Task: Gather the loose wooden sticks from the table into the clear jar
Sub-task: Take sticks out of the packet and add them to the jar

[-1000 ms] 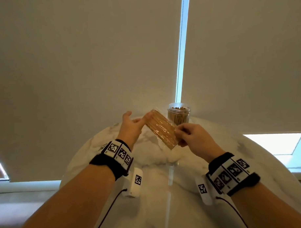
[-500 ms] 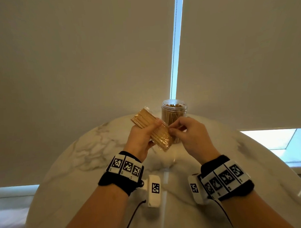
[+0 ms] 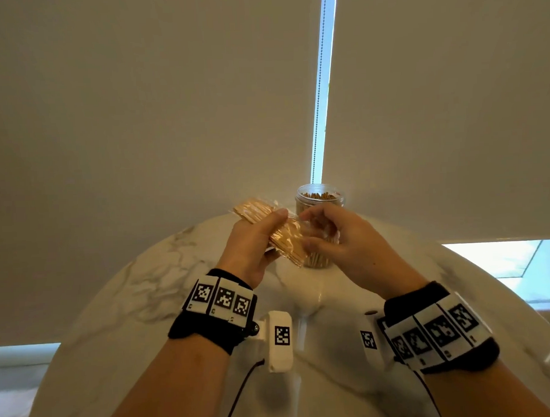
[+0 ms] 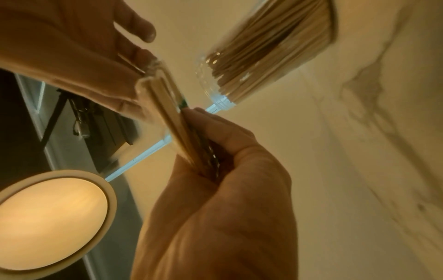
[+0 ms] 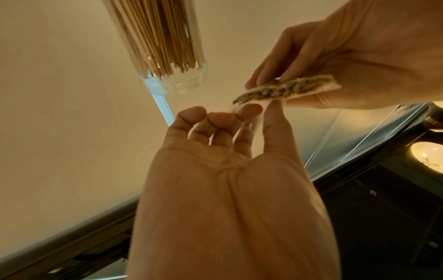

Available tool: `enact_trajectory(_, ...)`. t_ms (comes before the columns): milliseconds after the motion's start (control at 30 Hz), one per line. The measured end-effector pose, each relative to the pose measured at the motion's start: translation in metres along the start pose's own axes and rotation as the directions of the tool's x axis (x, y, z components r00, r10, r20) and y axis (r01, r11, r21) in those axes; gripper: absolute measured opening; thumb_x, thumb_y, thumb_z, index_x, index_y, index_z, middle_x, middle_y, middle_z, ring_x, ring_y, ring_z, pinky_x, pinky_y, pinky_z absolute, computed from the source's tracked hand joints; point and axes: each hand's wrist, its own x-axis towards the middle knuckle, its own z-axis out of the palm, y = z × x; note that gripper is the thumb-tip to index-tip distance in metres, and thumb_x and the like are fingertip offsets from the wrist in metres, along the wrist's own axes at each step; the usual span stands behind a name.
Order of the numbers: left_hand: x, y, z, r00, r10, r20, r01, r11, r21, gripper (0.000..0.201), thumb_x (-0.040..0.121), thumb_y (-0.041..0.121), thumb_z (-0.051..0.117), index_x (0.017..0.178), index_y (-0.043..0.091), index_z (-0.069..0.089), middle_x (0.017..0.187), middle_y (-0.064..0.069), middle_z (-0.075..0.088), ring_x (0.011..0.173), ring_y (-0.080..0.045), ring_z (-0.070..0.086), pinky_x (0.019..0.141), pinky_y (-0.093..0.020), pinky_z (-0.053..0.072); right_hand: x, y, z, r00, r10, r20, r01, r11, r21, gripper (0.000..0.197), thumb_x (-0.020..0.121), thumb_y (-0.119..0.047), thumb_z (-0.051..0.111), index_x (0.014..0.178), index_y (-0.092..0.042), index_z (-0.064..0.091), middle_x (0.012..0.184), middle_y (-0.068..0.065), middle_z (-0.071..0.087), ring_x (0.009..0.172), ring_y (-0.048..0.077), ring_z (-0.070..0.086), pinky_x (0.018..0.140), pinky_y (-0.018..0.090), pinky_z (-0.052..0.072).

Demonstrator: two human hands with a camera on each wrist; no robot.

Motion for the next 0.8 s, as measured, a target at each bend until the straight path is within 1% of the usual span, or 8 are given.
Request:
enact_trajectory(100, -0.003, -0.001, 0.007, 0.999, -0.013, 0.029, 0.013, 1.0, 0.026, 0.025, 0.092, 0.019, 0.068, 0.112, 0.005, 0.067, 0.089, -0.009, 0.075, 0.077, -0.019, 0.072, 0.064, -0.031, 0.057, 0.0, -0.001, -0.004, 0.997, 0.048, 0.058, -0.048, 0.999, 0.005, 0.011, 0.093, -0.019, 0.066, 0.098, -0.027, 0.071, 0.081, -0.02, 0.063, 0.079, -0.007, 0.056, 0.064, 0.006, 0.039)
enact_trajectory(200, -0.003, -0.001, 0.004, 0.998, -0.036, -0.06, 0.032, 0.997, -0.07, 0.026, 0.092, 0.014, 0.067, 0.114, 0.001, 0.067, 0.096, -0.013, 0.076, 0.078, -0.019, 0.073, 0.06, -0.029, 0.057, -0.001, 0.001, -0.017, 0.985, 0.086, 0.148, -0.1, 0.99, 0.095, 0.01, 0.095, -0.019, 0.066, 0.094, -0.025, 0.074, 0.087, -0.016, 0.068, 0.077, -0.008, 0.057, 0.065, 0.005, 0.039)
enact_trajectory(367, 0.0, 0.006, -0.004, 0.992, -0.042, -0.115, 0.02, 0.982, -0.187, 0.016, 0.097, 0.014, 0.059, 0.112, 0.012, 0.062, 0.101, -0.01, 0.077, 0.091, -0.019, 0.071, 0.074, -0.03, 0.058, -0.003, 0.017, -0.03, 0.96, 0.19, 0.206, -0.197, 0.98, 0.017, 0.017, 0.094, -0.028, 0.064, 0.086, -0.035, 0.078, 0.118, -0.021, 0.06, 0.103, -0.006, 0.056, 0.089, 0.019, 0.04)
enact_trajectory(467, 0.001, 0.006, -0.001, 0.995, -0.061, -0.08, 0.037, 0.959, -0.281, 0.021, 0.101, 0.016, 0.051, 0.122, 0.015, 0.056, 0.104, -0.011, 0.076, 0.101, -0.028, 0.072, 0.094, -0.049, 0.054, -0.002, 0.017, -0.019, 0.938, 0.298, 0.176, -0.313, 0.948, 0.065, 0.03, 0.096, -0.042, 0.059, 0.084, -0.023, 0.079, 0.094, -0.011, 0.075, 0.091, 0.006, 0.068, 0.092, 0.035, 0.053)
enact_trajectory(533, 0.002, 0.006, -0.001, 0.993, -0.07, -0.093, 0.031, 0.926, -0.376, 0.015, 0.102, 0.018, 0.052, 0.116, 0.013, 0.055, 0.097, -0.009, 0.075, 0.098, -0.031, 0.073, 0.096, -0.059, 0.049, -0.003, 0.018, -0.011, 0.917, 0.369, 0.151, -0.386, 0.916, 0.109, 0.031, 0.092, -0.041, 0.066, 0.085, -0.013, 0.075, 0.082, 0.0, 0.076, 0.082, 0.016, 0.073, 0.085, 0.04, 0.06)
enact_trajectory(600, 0.002, 0.011, -0.002, 0.986, -0.063, -0.155, -0.013, 0.894, -0.448, 0.01, 0.102, 0.018, 0.052, 0.112, 0.014, 0.054, 0.085, -0.005, 0.069, 0.092, -0.026, 0.073, 0.094, -0.057, 0.051, -0.003, 0.019, -0.002, 0.88, 0.465, 0.101, -0.476, 0.863, 0.168, 0.028, 0.092, -0.035, 0.068, 0.089, -0.008, 0.07, 0.085, 0.005, 0.076, 0.083, 0.021, 0.073, 0.084, 0.042, 0.06)
enact_trajectory(667, 0.001, 0.018, -0.002, 0.971, -0.018, -0.237, -0.093, 0.89, -0.446, 0.007, 0.102, 0.018, 0.052, 0.108, 0.014, 0.055, 0.08, -0.002, 0.062, 0.086, -0.02, 0.07, 0.09, -0.049, 0.054, -0.001, 0.016, 0.005, 0.795, 0.598, 0.099, -0.591, 0.728, 0.346, 0.029, 0.098, -0.035, 0.06, 0.096, -0.007, 0.068, 0.093, 0.008, 0.074, 0.086, 0.024, 0.07, 0.089, 0.044, 0.058)
enact_trajectory(800, -0.013, 0.031, 0.014, 0.956, 0.152, -0.249, -0.237, 0.903, -0.357, 0.009, 0.102, 0.02, 0.053, 0.11, 0.017, 0.057, 0.077, 0.001, 0.062, 0.082, -0.016, 0.069, 0.083, -0.042, 0.055, 0.005, 0.003, 0.013, 0.61, 0.717, 0.338, -0.669, 0.238, 0.704, 0.045, 0.105, -0.04, 0.044, 0.115, 0.0, 0.061, 0.099, 0.019, 0.069, 0.088, 0.032, 0.069, 0.083, 0.041, 0.057)
